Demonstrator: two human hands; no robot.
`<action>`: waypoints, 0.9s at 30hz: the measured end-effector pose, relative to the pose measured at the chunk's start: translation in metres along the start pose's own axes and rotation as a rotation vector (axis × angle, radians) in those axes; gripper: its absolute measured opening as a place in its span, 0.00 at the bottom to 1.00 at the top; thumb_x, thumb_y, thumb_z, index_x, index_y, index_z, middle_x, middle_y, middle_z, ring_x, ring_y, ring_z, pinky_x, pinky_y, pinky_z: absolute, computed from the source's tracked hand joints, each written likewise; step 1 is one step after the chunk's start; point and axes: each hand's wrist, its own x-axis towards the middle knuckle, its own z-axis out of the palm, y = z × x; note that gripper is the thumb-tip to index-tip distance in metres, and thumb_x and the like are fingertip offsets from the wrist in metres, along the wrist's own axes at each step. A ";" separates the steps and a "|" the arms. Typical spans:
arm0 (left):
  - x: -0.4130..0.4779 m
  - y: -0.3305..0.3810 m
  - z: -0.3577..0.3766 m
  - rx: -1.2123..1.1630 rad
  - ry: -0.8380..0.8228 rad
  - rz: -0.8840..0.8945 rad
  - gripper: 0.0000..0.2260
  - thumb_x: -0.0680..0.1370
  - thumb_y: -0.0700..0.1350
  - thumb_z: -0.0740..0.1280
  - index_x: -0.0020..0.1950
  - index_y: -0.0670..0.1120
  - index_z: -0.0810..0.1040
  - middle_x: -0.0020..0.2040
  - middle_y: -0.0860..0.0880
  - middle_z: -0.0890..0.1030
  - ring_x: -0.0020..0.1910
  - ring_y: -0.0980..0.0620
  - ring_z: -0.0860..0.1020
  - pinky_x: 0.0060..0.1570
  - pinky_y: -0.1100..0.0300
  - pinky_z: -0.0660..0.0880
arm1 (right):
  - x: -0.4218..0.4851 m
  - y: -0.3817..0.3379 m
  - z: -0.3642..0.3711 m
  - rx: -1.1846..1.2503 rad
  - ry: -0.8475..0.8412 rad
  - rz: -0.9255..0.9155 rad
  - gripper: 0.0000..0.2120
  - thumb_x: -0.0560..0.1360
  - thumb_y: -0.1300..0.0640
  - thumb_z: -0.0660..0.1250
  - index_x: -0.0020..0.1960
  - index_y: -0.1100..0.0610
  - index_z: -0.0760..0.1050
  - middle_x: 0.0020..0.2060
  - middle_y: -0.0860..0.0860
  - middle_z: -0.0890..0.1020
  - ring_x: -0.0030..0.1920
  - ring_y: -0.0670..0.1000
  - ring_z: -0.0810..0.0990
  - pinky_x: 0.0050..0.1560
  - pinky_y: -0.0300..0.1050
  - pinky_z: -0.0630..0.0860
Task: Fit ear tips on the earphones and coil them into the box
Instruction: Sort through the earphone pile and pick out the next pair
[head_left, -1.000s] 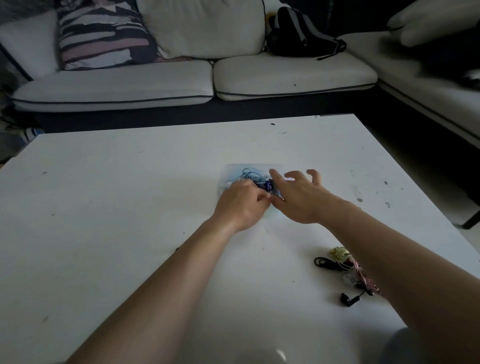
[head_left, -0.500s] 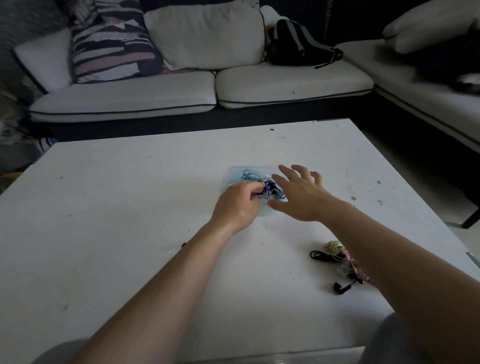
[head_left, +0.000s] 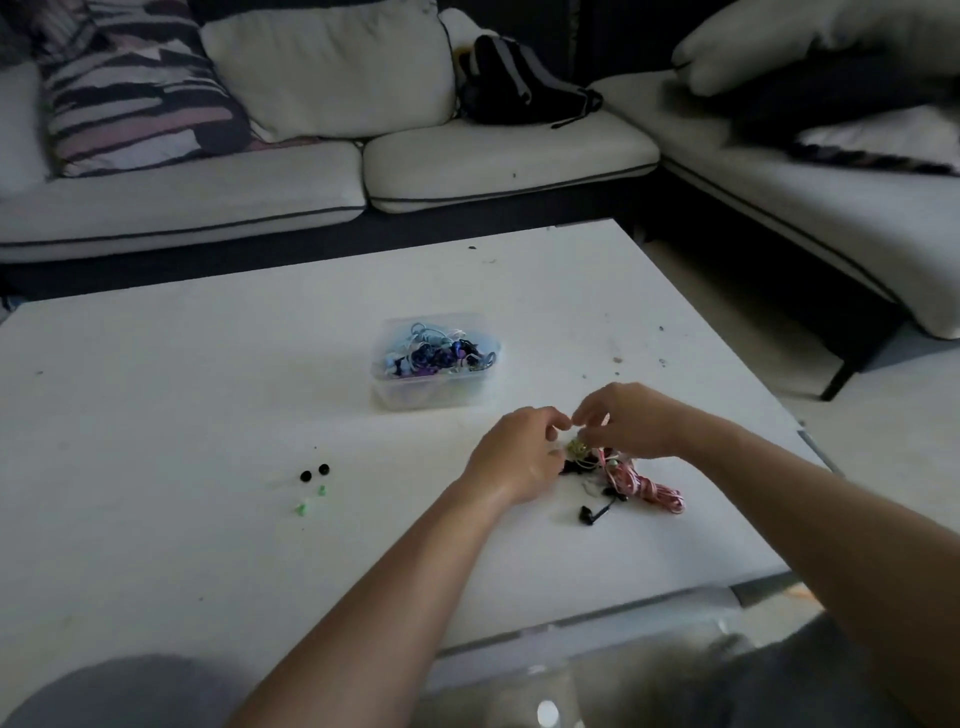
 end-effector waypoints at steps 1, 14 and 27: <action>0.001 0.002 0.006 0.022 -0.012 -0.008 0.18 0.78 0.42 0.65 0.68 0.51 0.75 0.60 0.51 0.78 0.55 0.50 0.78 0.58 0.56 0.74 | -0.001 0.002 0.005 -0.031 -0.010 0.008 0.15 0.78 0.48 0.67 0.64 0.50 0.78 0.58 0.47 0.82 0.57 0.49 0.78 0.57 0.41 0.73; 0.004 -0.013 0.004 -0.317 0.107 -0.190 0.15 0.75 0.40 0.64 0.57 0.56 0.79 0.47 0.56 0.80 0.45 0.54 0.78 0.43 0.62 0.73 | 0.015 -0.007 -0.002 0.059 0.079 -0.090 0.02 0.75 0.53 0.70 0.45 0.50 0.78 0.45 0.44 0.82 0.49 0.49 0.80 0.50 0.43 0.76; -0.010 -0.035 -0.038 -0.939 0.022 -0.206 0.20 0.74 0.37 0.69 0.65 0.48 0.75 0.55 0.51 0.85 0.62 0.52 0.79 0.68 0.53 0.69 | 0.031 -0.067 -0.017 0.645 0.241 -0.102 0.03 0.75 0.61 0.66 0.48 0.61 0.76 0.43 0.56 0.84 0.43 0.56 0.85 0.44 0.51 0.78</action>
